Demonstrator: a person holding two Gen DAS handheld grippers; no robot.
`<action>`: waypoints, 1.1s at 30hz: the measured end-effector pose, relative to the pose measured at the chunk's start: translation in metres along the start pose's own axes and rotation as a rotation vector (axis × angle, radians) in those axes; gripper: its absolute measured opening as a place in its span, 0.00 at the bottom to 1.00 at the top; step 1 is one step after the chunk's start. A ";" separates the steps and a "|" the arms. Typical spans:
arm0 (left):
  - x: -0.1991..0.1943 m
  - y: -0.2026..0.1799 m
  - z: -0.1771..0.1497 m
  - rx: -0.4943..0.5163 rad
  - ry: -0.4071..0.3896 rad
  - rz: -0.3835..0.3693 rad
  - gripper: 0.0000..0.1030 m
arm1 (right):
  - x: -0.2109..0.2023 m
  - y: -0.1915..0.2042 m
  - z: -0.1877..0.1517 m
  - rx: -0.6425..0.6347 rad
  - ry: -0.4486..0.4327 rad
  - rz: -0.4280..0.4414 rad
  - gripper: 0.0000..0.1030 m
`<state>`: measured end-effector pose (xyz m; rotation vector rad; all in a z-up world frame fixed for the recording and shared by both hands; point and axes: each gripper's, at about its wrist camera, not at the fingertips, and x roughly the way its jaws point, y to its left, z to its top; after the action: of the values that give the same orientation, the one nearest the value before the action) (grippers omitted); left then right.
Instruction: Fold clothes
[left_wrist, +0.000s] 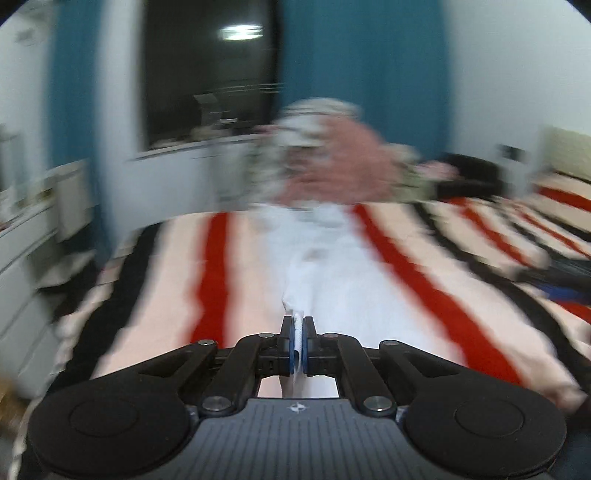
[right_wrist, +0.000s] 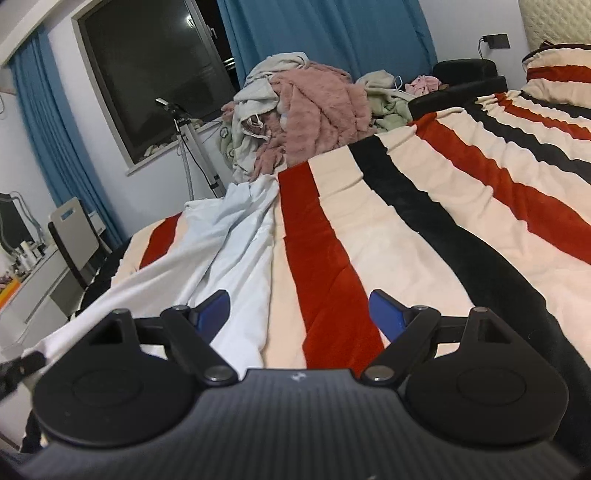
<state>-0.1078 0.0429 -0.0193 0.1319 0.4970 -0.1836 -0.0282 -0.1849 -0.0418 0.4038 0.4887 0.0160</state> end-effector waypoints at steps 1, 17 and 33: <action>0.004 -0.014 -0.005 0.013 0.026 -0.050 0.03 | 0.000 0.000 0.000 -0.001 0.000 0.004 0.81; 0.047 0.016 -0.033 -0.235 0.239 -0.304 0.60 | 0.022 -0.005 -0.013 0.134 0.186 0.157 0.81; 0.105 0.122 -0.052 -0.612 0.310 -0.129 0.63 | 0.069 0.036 -0.074 0.155 0.624 0.285 0.35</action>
<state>-0.0160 0.1555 -0.1051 -0.4779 0.8502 -0.1303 0.0013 -0.1168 -0.1192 0.6208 1.0474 0.3906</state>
